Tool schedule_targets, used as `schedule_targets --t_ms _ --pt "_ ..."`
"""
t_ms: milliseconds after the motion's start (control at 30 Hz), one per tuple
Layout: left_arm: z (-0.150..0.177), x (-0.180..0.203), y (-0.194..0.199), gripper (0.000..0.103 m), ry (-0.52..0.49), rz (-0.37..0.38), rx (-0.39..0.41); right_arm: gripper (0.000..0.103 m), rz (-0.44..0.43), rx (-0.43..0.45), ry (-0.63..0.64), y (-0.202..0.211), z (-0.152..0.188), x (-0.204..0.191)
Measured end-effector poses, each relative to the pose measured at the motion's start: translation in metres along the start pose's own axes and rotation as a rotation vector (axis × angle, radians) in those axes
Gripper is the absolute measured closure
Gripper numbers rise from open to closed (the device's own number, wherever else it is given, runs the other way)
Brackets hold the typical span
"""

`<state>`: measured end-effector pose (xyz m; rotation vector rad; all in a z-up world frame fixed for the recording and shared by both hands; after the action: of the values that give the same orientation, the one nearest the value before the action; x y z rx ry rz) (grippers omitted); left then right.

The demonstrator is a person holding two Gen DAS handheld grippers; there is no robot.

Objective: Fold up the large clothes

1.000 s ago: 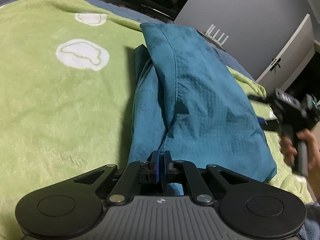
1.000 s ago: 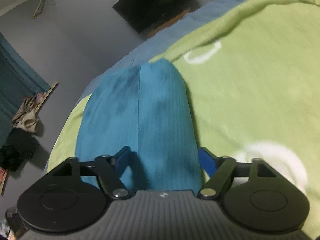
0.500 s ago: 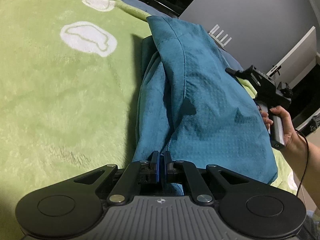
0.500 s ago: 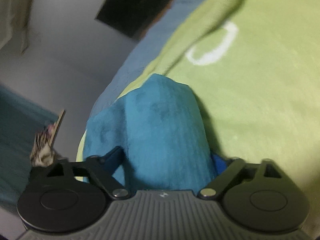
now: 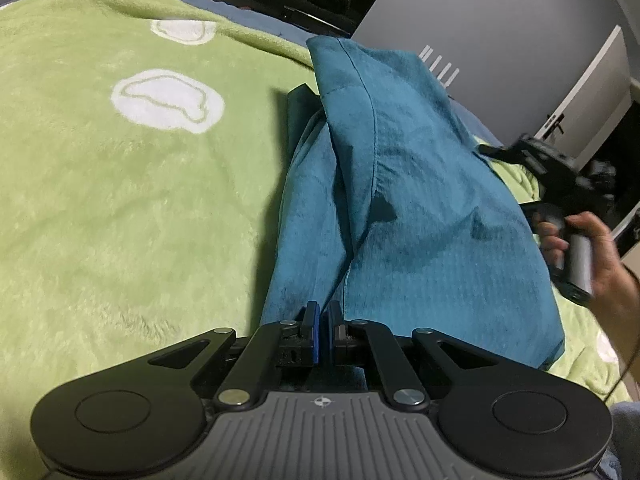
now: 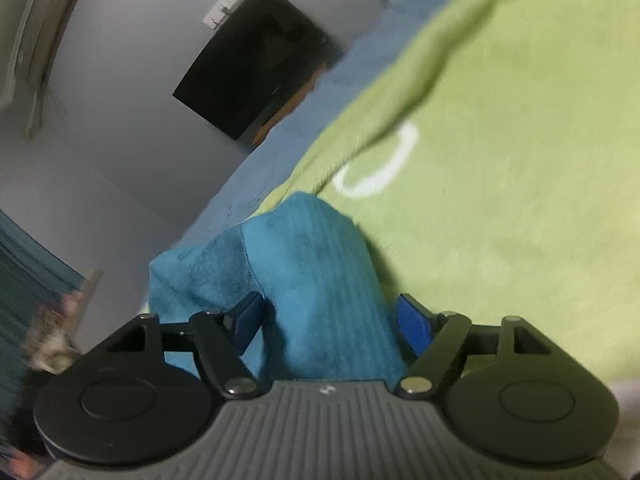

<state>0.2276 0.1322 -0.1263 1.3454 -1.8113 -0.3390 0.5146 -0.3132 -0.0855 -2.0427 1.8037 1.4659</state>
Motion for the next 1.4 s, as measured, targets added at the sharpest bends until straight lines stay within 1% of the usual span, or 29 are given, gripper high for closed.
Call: schedule_targets --t_ms 67,167,233,267,300,333,367,400,433,467,500,533,567,633,700,767,800,833,900,967,1000,1067,1133,1200,1300,1400 --pt "0.001 0.001 0.002 0.097 -0.003 -0.014 -0.003 0.028 0.006 -0.014 0.057 0.022 0.013 -0.007" --pt "0.004 0.001 0.010 0.095 -0.005 -0.052 0.004 0.028 0.046 -0.032 0.208 0.069 0.039 -0.014" --pt "0.006 0.001 0.017 0.095 0.001 -0.081 0.015 0.024 0.073 -0.036 0.271 0.103 0.056 -0.015" --pt "0.006 0.001 0.021 0.095 0.005 -0.090 0.026 0.020 0.083 -0.042 0.291 0.119 0.064 -0.014" --pt "0.006 0.002 0.026 0.094 0.005 -0.096 0.042 0.020 0.091 -0.049 0.307 0.137 0.073 -0.012" --pt "0.005 0.004 0.032 0.086 0.008 -0.101 0.058 0.020 0.097 -0.058 0.311 0.148 0.078 -0.008" --pt "0.004 0.008 0.040 0.068 0.013 -0.101 0.077 0.019 0.107 -0.079 0.307 0.160 0.087 -0.006" --pt "0.005 0.013 0.048 0.059 0.013 -0.096 0.093 0.019 0.113 -0.102 0.304 0.177 0.096 -0.004" --pt "0.005 0.020 0.056 0.046 0.009 -0.089 0.115 0.019 0.119 -0.125 0.300 0.189 0.107 -0.002" --pt "0.006 0.028 0.064 0.038 -0.002 -0.083 0.135 0.019 0.124 -0.147 0.297 0.196 0.116 -0.003" --pt "0.008 0.037 0.070 0.035 -0.014 -0.079 0.145 0.019 0.130 -0.171 0.302 0.204 0.127 -0.004" --pt "0.011 0.045 0.075 0.029 -0.028 -0.079 0.146 0.019 0.132 -0.183 0.315 0.208 0.135 -0.004" --pt "0.015 0.053 0.079 0.026 -0.045 -0.087 0.141 0.018 0.134 -0.190 0.336 0.214 0.144 -0.009" --pt "0.025 0.070 0.084 0.026 -0.083 -0.117 0.124 0.016 0.141 -0.201 0.391 0.222 0.166 -0.021" --pt "0.033 0.085 0.091 0.023 -0.100 -0.136 0.121 0.016 0.160 -0.198 0.452 0.227 0.187 -0.032" --pt "0.042 0.093 0.101 0.013 -0.104 -0.161 0.123 0.016 0.197 -0.177 0.526 0.230 0.207 -0.039" --pt "0.047 0.096 0.105 0.012 -0.104 -0.176 0.121 0.016 0.210 -0.165 0.556 0.229 0.213 -0.044" --pt "0.051 0.098 0.108 0.011 -0.100 -0.190 0.110 0.016 0.215 -0.151 0.589 0.232 0.221 -0.050" --pt "0.062 0.101 0.113 0.010 -0.093 -0.212 0.064 0.010 0.221 -0.130 0.635 0.237 0.232 -0.057" --pt "0.071 0.106 0.113 0.010 -0.116 -0.232 0.027 0.009 0.233 -0.118 0.677 0.239 0.239 -0.061" --pt "0.073 0.109 0.112 0.010 -0.140 -0.255 0.022 0.009 0.238 -0.121 0.691 0.238 0.241 -0.061" --pt "0.076 0.111 0.106 0.010 -0.174 -0.290 0.002 0.009 0.238 -0.141 0.679 0.234 0.241 -0.057" --pt "0.080 0.110 0.100 0.010 -0.184 -0.326 -0.030 0.009 0.242 -0.159 0.629 0.230 0.239 -0.050" --pt "0.081 0.107 0.097 0.010 -0.186 -0.340 -0.043 0.009 0.242 -0.169 0.577 0.229 0.237 -0.044" --pt "0.081 0.110 0.096 0.010 -0.200 -0.350 -0.037 0.009 0.239 -0.178 0.552 0.230 0.236 -0.040" --pt "0.083 0.116 0.098 0.010 -0.240 -0.364 -0.024 0.009 0.237 -0.177 0.554 0.231 0.237 -0.040"
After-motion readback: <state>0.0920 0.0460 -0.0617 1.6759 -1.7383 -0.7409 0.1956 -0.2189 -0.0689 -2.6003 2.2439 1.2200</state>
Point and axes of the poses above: each gripper's, at about its wrist camera, not at the fingertips, and y roughly against the way its jaws point, x to its right, z to its underside, the point moved 6 cm from there along -y, roughly the way its jaws point, and after that the axes turned 2 degrees about y, right-handed, at the moved point
